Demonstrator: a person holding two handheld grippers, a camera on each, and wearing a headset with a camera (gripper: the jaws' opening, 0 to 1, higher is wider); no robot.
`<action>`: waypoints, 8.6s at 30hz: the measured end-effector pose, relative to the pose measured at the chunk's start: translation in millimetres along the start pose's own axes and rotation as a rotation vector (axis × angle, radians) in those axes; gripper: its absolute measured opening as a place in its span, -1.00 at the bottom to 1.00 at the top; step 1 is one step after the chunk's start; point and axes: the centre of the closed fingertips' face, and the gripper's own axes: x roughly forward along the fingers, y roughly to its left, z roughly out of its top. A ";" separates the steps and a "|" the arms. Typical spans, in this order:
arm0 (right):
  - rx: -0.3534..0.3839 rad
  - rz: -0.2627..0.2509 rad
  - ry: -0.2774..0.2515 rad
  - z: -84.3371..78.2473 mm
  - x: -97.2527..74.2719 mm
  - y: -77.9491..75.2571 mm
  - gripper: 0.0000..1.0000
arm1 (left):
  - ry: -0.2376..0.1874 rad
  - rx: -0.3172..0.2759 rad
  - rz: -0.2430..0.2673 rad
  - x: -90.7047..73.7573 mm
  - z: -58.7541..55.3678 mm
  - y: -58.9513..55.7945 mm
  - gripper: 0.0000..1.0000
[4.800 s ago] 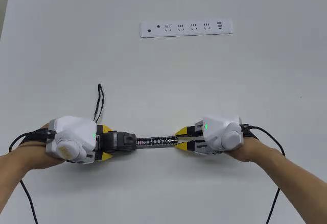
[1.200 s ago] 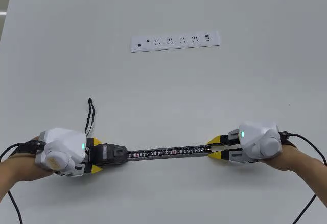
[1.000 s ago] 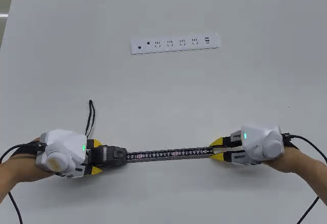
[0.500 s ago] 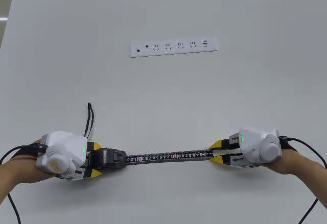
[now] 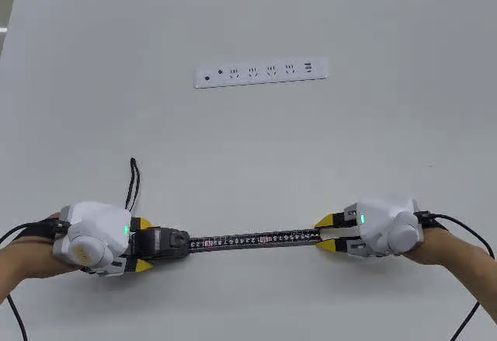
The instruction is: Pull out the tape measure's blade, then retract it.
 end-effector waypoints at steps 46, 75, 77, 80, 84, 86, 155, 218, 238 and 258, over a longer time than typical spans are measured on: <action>0.118 -0.114 0.021 12.5 -36.2 10.1 -0.21 | -0.096 -0.124 0.104 -34.5 17.2 -11.7 -0.15; 0.352 -0.320 -0.068 39.1 -69.1 47.2 0.36 | -0.267 -0.443 0.337 -71.9 17.7 -59.6 0.23; 0.367 -0.338 -0.079 40.5 -71.1 48.6 0.40 | -0.280 -0.467 0.357 -75.1 19.3 -60.9 0.26; 0.393 -0.361 -0.096 43.8 -73.4 53.6 0.45 | -0.290 -0.493 0.392 -78.9 20.8 -63.6 0.29; 0.412 -0.387 -0.105 44.6 -74.9 59.3 0.54 | -0.286 -0.510 0.424 -81.1 21.7 -68.1 0.33; 0.422 -0.391 -0.106 44.5 -74.7 63.0 0.56 | -0.283 -0.522 0.434 -81.7 22.8 -71.7 0.37; 0.560 -0.543 -0.182 77.8 -75.3 106.6 0.88 | -0.383 -0.891 0.837 -83.9 48.5 -89.4 0.98; 0.172 -0.223 -0.067 20.2 -43.9 21.6 -0.11 | -0.452 -1.077 1.064 -31.1 30.9 -12.8 0.57; 0.099 -0.096 -0.061 3.0 -11.2 -1.3 -0.50 | -0.465 -1.086 1.069 -25.4 28.1 5.0 0.45; 0.083 -0.042 -0.095 0.2 2.4 -4.0 -0.73 | -0.472 -1.105 1.089 -23.6 23.0 10.0 0.44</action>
